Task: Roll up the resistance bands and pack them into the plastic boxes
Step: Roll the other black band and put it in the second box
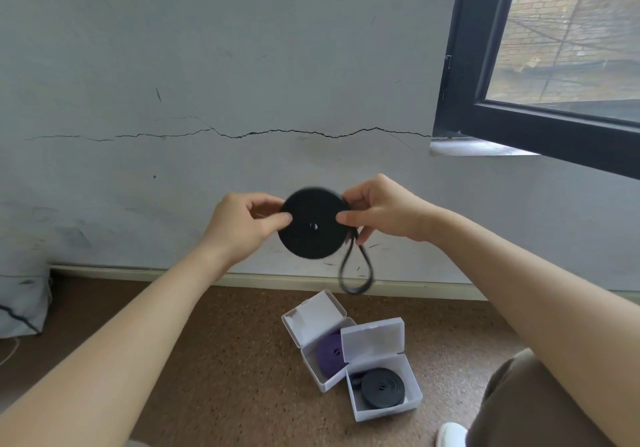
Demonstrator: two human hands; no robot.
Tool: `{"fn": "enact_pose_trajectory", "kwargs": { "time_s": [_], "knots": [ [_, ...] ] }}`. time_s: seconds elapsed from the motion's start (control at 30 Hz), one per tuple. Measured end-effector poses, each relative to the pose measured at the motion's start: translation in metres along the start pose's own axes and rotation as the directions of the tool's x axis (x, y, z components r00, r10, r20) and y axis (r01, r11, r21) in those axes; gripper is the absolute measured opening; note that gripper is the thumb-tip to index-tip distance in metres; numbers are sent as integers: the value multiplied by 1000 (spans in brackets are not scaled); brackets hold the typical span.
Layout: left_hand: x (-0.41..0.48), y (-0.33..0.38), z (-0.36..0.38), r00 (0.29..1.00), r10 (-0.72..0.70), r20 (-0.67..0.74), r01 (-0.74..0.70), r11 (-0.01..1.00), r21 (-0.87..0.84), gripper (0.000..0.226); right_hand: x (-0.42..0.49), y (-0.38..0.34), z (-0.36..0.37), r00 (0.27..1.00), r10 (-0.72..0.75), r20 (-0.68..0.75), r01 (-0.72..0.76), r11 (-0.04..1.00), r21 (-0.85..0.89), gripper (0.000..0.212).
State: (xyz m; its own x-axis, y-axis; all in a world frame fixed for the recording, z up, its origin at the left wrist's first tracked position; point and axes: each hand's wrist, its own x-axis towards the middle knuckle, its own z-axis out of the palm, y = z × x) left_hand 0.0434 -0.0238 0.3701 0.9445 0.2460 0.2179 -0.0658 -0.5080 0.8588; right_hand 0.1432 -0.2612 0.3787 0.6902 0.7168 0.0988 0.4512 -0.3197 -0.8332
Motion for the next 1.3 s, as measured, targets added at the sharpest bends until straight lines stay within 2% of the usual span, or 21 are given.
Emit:
{"fn": "enact_pose_trajectory", "kwargs": {
  "time_s": [0.07,0.13,0.23,0.37,0.63,0.73,0.83,1.0,1.1,1.3],
  "knots": [
    [-2,1,4,995,76,68,-83,992,91,26,0,0,3,999,14,52,-4,980,-199,10],
    [-5,4,9,981,128,144,-152,974,168,26,0,-2,8,995,9,100,22,952,-305,16],
    [-7,6,14,967,168,191,-217,938,270,20,2,-2,13,993,-12,120,55,928,-367,11],
    [-8,5,10,962,139,234,-213,921,327,38,3,-4,21,988,-48,144,100,921,-377,9],
    [-3,2,2,974,180,137,-206,956,209,40,7,-3,17,997,-15,82,33,975,-222,19],
    [-1,1,0,980,187,69,-196,967,162,24,6,0,15,996,27,90,-9,980,-200,20],
    [1,2,-3,987,160,-15,-159,986,43,8,4,2,14,995,56,83,-44,988,-147,22],
    [-1,4,-3,991,108,-82,-117,987,-108,16,3,3,15,996,75,56,-76,997,-1,27],
    [0,6,-3,990,55,-130,-85,968,-237,8,2,4,19,994,94,53,-99,988,122,27],
    [1,8,0,975,-13,-220,-71,926,-370,5,-1,0,21,991,130,41,-135,900,413,26]
  ]
}}
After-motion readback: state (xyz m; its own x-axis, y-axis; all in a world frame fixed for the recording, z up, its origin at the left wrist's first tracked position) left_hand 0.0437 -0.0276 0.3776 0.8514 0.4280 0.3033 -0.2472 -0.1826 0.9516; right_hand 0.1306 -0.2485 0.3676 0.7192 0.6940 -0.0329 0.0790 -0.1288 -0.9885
